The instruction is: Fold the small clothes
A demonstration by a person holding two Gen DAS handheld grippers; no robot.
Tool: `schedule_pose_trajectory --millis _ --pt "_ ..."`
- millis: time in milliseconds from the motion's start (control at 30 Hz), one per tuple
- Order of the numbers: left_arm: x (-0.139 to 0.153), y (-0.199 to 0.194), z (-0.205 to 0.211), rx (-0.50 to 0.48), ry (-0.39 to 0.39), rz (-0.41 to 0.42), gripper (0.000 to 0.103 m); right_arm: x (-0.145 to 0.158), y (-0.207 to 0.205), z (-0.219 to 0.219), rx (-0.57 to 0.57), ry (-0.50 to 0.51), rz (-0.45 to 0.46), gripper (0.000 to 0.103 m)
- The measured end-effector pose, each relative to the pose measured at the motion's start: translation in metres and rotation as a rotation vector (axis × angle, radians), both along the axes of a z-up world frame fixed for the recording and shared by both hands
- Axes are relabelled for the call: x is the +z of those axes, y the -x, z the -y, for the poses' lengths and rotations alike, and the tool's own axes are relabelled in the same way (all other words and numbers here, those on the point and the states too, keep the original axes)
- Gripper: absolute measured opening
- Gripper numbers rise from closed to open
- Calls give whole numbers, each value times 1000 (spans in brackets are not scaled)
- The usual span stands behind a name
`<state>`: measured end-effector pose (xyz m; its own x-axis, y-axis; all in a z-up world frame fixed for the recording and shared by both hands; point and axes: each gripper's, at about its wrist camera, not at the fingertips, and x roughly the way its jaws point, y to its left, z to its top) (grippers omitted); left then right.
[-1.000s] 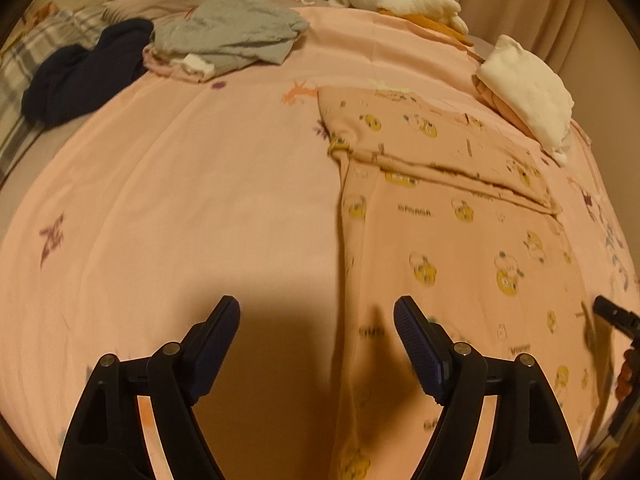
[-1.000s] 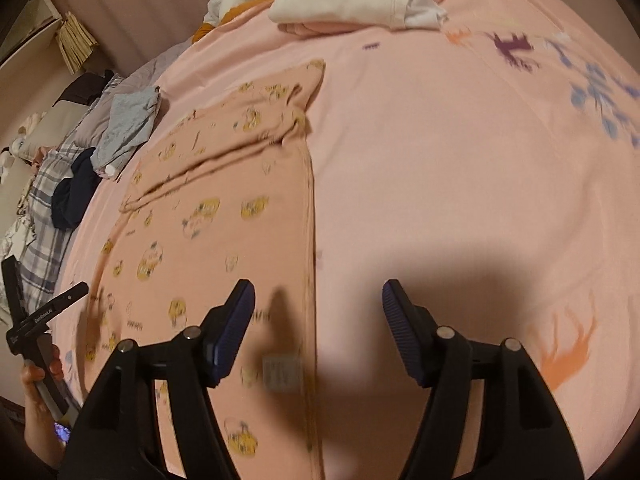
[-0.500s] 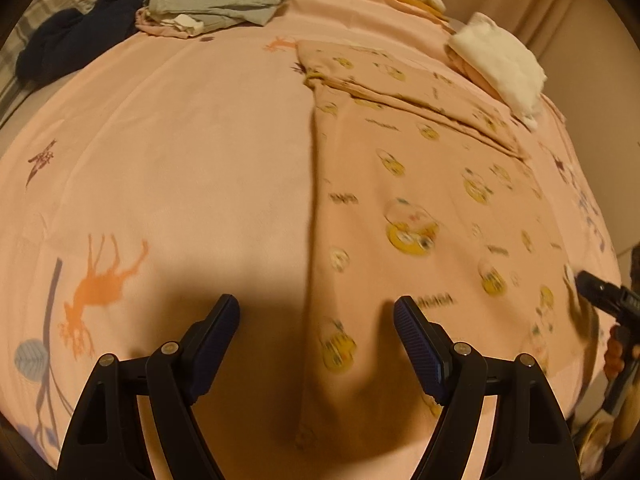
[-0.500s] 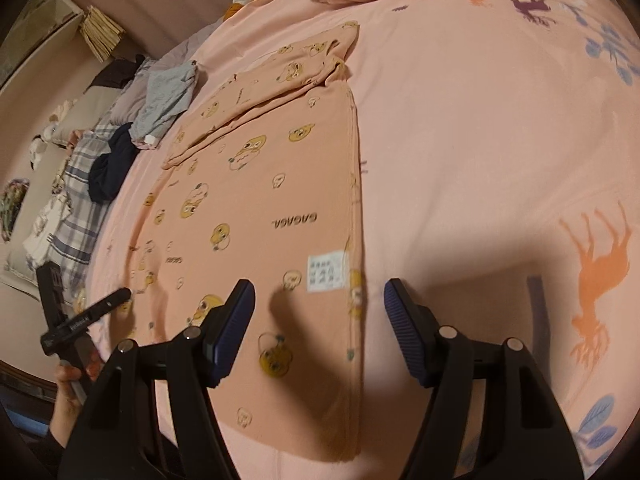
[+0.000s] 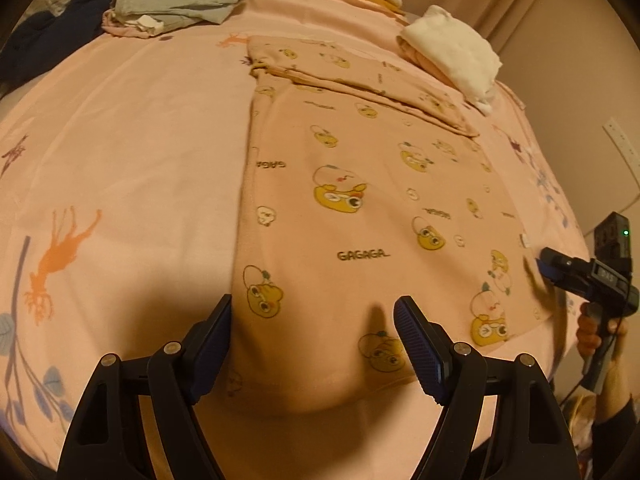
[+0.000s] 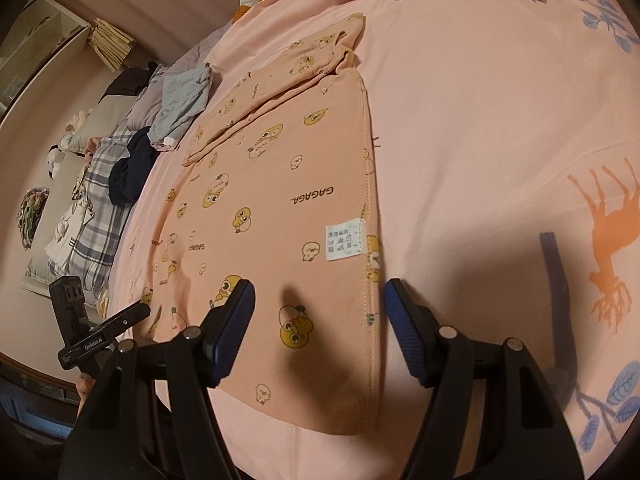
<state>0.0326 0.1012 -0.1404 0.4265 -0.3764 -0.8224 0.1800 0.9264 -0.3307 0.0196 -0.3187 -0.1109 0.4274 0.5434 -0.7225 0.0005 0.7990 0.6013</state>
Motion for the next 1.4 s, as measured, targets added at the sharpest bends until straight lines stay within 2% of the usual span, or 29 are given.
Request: schedule_pose_trajectory --millis 233,333,600,700,800,867,967,1100,1133,1200,1267,1333,1400 --pt "1 0 -14 20 108 -8 79 0 3 1 16 -31 -2 68" --pt "6 3 -24 38 124 8 79 1 8 0 35 -29 -4 68" --pt "-2 -10 -16 -24 189 -34 79 -2 7 -9 61 -38 8 67" --pt "-4 -11 -4 -53 196 -35 74 -5 3 -15 74 -42 20 66" --pt "-5 -7 5 -71 178 -28 70 -5 4 -18 86 -56 16 57" --pt "-5 -2 6 -79 154 -26 60 -7 10 -19 104 -78 3 46" --pt "-6 6 1 -84 166 -36 59 -11 22 -19 115 -112 -6 43" --pt "-8 11 3 -99 140 -30 58 -15 28 -19 96 -138 -5 42" --pt "-8 10 6 -102 128 -29 55 -15 27 -19 95 -138 -6 40" --pt "-8 7 8 -97 108 -23 41 -14 25 -23 103 -102 1 32" --pt "-11 4 6 -76 100 -30 22 -14 24 -26 104 -67 6 19" --pt "-12 4 -2 -48 119 -40 14 -15 25 -23 90 -65 6 11" --pt "-11 6 -8 -32 137 -39 9 -14 26 -21 83 -75 9 9"
